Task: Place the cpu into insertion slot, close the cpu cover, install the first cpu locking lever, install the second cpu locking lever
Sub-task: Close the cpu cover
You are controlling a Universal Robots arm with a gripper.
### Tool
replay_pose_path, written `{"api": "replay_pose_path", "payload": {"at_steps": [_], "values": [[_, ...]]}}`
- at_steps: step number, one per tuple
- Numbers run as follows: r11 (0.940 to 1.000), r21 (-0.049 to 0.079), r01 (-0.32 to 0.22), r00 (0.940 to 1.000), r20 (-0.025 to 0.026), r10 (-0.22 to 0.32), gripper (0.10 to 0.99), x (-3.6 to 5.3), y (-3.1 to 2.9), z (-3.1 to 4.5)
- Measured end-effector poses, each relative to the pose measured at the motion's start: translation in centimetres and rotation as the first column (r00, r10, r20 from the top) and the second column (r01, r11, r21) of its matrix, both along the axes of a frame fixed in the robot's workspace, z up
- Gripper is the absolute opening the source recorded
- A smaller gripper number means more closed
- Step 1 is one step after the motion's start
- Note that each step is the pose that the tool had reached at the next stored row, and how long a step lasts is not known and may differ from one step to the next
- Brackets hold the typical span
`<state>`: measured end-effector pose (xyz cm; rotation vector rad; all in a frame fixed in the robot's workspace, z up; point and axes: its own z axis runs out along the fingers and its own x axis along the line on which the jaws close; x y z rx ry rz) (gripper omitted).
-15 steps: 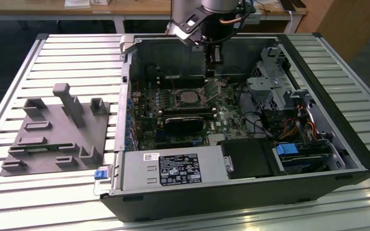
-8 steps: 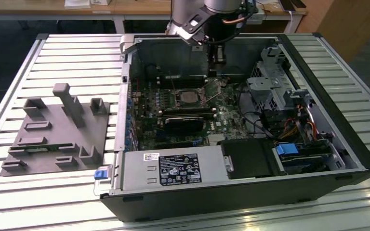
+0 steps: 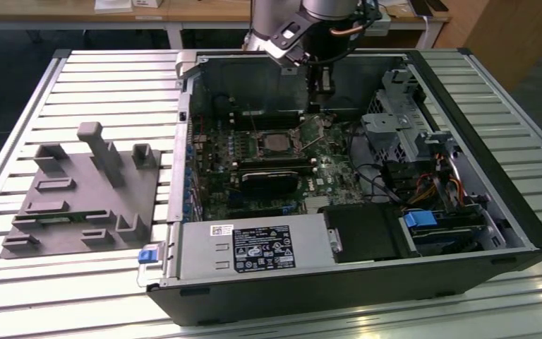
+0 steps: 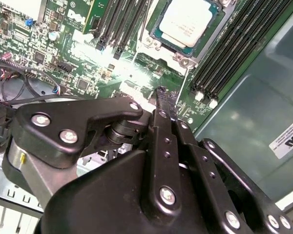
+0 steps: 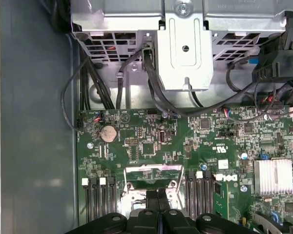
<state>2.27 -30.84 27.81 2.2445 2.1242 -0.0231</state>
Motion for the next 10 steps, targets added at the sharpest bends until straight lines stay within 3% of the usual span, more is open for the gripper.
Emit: {"api": "replay_pose_path", "payload": {"at_steps": [10], "values": [[1.0000,0.000,0.000,1.0000,-0.0005,0.000,0.106,1.07,0.00,-0.36]]}}
